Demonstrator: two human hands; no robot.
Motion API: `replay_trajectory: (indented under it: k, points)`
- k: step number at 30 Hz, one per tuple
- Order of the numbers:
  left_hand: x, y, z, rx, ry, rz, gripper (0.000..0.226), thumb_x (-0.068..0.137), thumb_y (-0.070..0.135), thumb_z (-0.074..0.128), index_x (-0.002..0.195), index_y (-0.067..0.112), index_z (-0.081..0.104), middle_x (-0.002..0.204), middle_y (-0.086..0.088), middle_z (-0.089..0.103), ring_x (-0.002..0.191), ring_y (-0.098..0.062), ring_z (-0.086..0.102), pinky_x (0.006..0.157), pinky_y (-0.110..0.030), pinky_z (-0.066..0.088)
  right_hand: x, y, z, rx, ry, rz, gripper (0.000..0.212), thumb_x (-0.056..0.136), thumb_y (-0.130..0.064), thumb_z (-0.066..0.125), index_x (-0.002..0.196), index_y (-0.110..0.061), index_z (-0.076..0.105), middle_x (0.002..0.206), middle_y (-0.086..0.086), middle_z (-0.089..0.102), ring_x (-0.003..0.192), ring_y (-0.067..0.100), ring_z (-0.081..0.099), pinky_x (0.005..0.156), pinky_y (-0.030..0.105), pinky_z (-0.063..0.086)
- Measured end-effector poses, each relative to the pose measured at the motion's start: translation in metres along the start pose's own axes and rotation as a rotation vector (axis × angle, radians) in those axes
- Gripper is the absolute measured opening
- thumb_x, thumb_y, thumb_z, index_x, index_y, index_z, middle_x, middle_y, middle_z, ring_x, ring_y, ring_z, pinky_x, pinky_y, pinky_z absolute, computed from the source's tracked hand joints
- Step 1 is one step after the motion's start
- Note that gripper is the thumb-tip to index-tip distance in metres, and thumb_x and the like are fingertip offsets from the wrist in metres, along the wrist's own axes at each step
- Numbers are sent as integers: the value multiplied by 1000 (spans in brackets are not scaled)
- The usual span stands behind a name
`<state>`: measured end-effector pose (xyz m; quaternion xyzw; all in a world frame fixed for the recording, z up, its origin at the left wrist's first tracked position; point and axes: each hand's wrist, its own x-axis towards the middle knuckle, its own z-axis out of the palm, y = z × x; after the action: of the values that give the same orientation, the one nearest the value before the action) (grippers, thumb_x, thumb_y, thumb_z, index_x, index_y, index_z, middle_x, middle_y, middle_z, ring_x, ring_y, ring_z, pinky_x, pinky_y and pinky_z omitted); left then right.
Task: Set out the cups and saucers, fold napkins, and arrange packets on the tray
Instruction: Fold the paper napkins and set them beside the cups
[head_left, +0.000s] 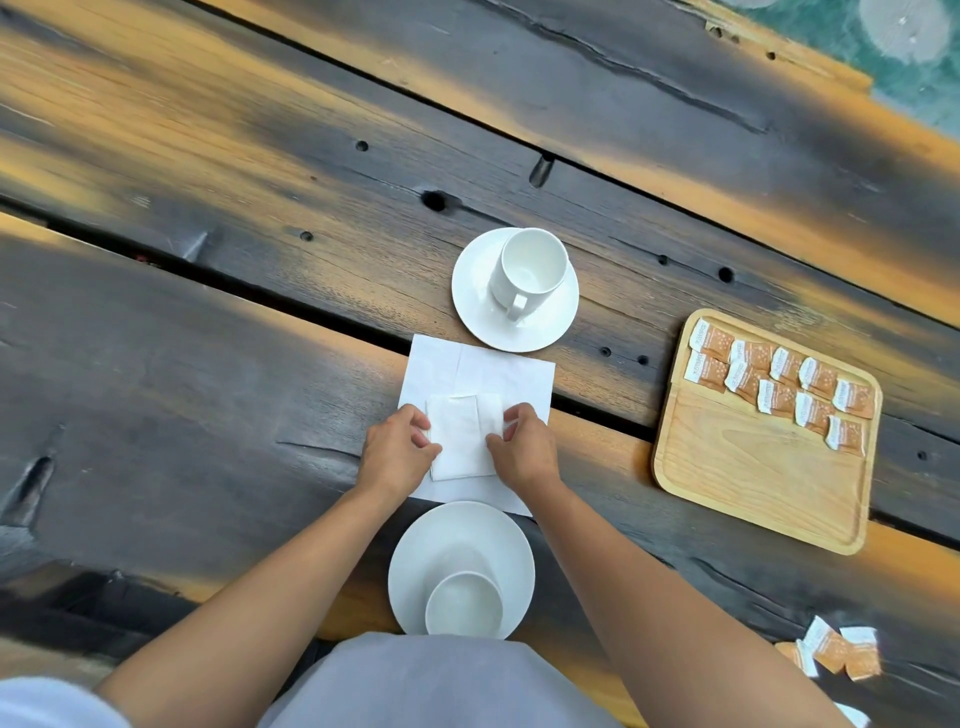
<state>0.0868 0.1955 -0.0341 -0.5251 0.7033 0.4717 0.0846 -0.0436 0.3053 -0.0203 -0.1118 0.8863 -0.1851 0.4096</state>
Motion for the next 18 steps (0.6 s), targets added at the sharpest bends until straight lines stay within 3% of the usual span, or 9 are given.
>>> replay_trajectory:
  k: [3, 8, 12, 15, 18]
  points:
    - [1, 0, -3, -10, -27, -7, 21, 77, 15, 77, 88, 19, 59, 72, 5, 66, 77, -19, 67, 79, -35, 55, 2, 4, 0, 52, -23, 11, 9, 85, -18, 62, 85, -15, 53, 77, -3, 54, 80, 23, 54, 67, 29, 40]
    - [4, 5, -7, -263, -91, -185, 40, 73, 19, 84, 100, 11, 56, 80, -5, 69, 75, -24, 71, 78, -43, 60, -1, 8, -9, 413, -74, 120, 30, 82, -16, 71, 63, -22, 48, 60, -8, 47, 55, 12, 41, 53, 25, 33]
    - [7, 16, -12, -378, -81, -226, 44, 69, 24, 88, 99, 11, 59, 84, -6, 64, 71, -25, 65, 79, -46, 60, -5, 10, -27, 632, -194, 103, 29, 82, -7, 73, 64, -19, 53, 65, 0, 56, 58, 18, 47, 55, 28, 38]
    - [7, 28, -13, -438, 4, -166, 42, 68, 30, 88, 99, 18, 63, 97, -3, 64, 87, -22, 64, 86, -45, 57, -10, 9, -42, 748, -315, 72, 19, 85, -4, 71, 73, -16, 63, 77, 6, 68, 65, 22, 62, 65, 35, 51]
    - [2, 42, -11, -487, -96, -170, 59, 69, 36, 87, 118, 17, 59, 112, 0, 63, 103, -16, 62, 89, -37, 54, -15, 12, -54, 827, -385, 53, 9, 87, -4, 68, 86, -13, 68, 89, 12, 68, 77, 26, 64, 76, 41, 56]
